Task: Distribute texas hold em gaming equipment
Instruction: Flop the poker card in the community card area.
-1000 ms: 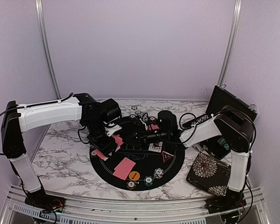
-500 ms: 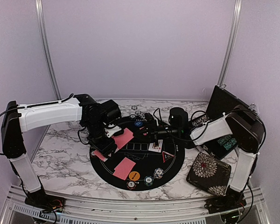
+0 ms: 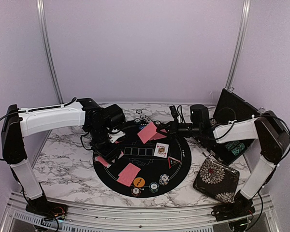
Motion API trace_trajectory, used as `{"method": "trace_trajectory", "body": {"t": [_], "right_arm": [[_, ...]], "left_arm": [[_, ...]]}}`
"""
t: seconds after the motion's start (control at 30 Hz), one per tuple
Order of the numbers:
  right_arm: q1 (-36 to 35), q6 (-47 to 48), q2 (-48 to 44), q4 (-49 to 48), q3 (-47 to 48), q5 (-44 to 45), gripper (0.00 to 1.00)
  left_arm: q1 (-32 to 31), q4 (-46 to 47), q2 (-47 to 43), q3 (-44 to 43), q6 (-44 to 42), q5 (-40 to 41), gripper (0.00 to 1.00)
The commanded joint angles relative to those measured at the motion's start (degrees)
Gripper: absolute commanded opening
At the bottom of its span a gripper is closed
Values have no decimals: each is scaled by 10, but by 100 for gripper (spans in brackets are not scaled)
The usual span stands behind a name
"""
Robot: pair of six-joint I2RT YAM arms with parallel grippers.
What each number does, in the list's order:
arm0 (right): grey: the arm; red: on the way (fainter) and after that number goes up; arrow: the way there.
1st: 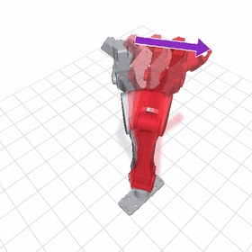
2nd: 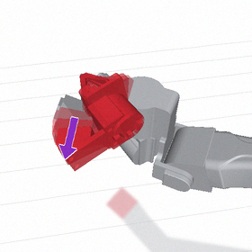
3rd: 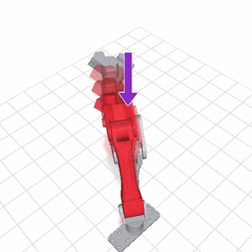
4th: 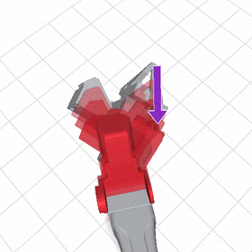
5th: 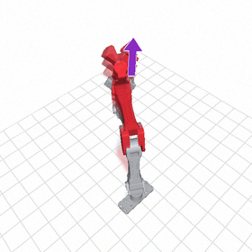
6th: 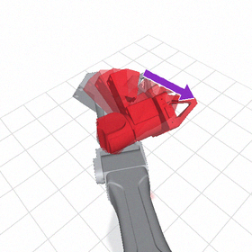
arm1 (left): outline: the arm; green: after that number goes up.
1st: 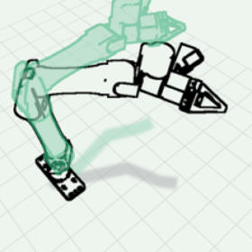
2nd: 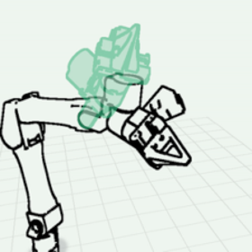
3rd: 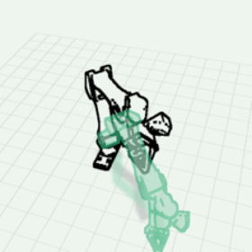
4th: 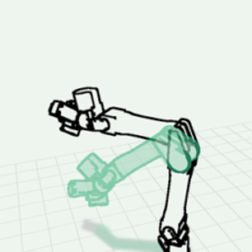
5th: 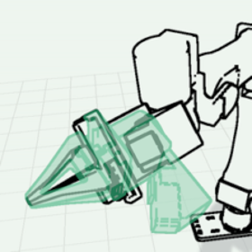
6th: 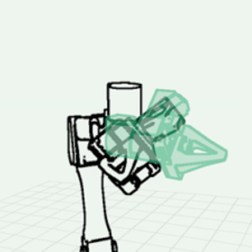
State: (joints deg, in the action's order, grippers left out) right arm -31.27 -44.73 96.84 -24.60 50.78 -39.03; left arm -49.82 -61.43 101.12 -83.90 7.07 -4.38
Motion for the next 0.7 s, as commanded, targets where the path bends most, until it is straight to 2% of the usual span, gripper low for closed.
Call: {"method": "trace_trajectory", "body": {"t": [0.0,0.17,0.3,0.67], "right_arm": [[-10,227,-23,131,35,158,0],[-55,380,-53,145,33,320,0],[-94,488,-44,128,30,412,0],[-156,633,2,64,2,504,0]], "left_arm": [[-1,2,-13,2,-3,6,44],[3,3,-8,-2,-9,3,44],[6,3,-7,-3,-11,2,44],[12,5,-18,6,-10,3,45]]}}
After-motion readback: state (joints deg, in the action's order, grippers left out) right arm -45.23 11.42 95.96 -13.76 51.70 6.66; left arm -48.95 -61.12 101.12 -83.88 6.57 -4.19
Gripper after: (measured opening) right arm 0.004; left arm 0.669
